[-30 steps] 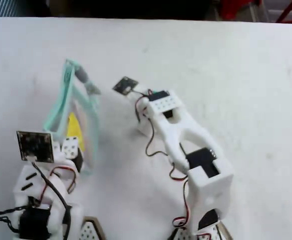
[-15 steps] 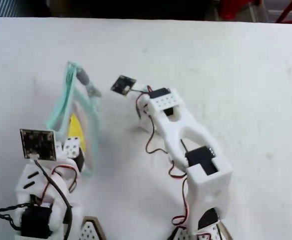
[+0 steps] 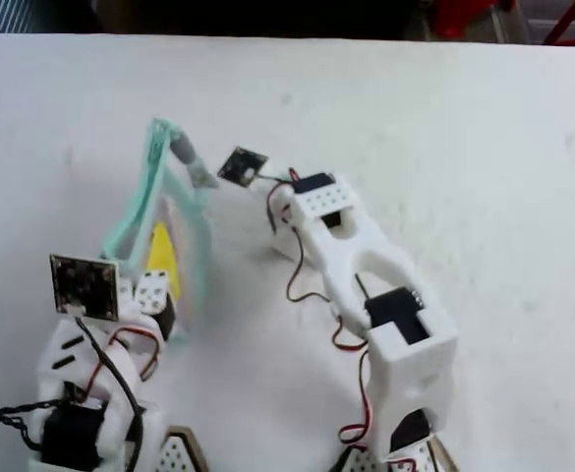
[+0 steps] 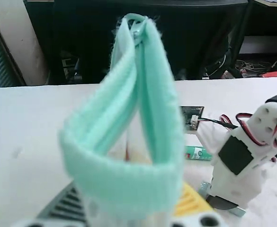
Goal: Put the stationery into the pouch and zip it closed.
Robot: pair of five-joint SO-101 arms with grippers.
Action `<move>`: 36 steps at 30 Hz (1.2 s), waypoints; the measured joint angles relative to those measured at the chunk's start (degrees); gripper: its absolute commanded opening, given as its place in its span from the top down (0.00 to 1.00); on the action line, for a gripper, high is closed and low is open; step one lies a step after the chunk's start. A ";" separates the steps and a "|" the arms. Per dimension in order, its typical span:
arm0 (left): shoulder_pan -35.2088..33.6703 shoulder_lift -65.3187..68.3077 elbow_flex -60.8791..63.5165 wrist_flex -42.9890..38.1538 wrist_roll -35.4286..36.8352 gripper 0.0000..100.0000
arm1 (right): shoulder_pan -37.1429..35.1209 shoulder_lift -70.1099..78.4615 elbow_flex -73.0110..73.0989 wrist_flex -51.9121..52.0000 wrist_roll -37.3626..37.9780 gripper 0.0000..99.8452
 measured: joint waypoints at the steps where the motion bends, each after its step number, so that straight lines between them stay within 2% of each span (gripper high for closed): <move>1: 0.62 0.00 0.00 0.00 0.00 0.98 | 0.09 0.00 0.00 0.00 -0.79 0.98; 14: 10.29 -0.18 -0.79 -0.09 -0.09 0.98 | 0.44 0.00 0.00 0.00 -2.55 0.98; 22: 11.52 0.00 0.09 -0.09 0.00 0.98 | 0.44 0.00 0.00 0.00 -4.31 0.98; 24: 11.43 0.00 0.09 -0.09 -0.09 0.93 | 0.44 0.00 0.00 0.00 -4.84 0.98; 26: 11.43 0.00 0.09 0.18 -0.18 0.85 | 0.44 0.00 0.00 0.00 -5.10 0.98; 28: 11.43 0.00 0.09 1.93 -2.55 0.80 | 0.44 0.00 0.00 0.00 -5.10 0.98; 32: 11.43 -0.62 0.00 5.89 -1.76 0.80 | 0.44 0.00 0.00 0.00 -5.19 0.98; 36: 11.43 -0.62 -0.09 5.98 -1.41 0.80 | 0.44 0.00 0.00 0.00 -5.19 0.98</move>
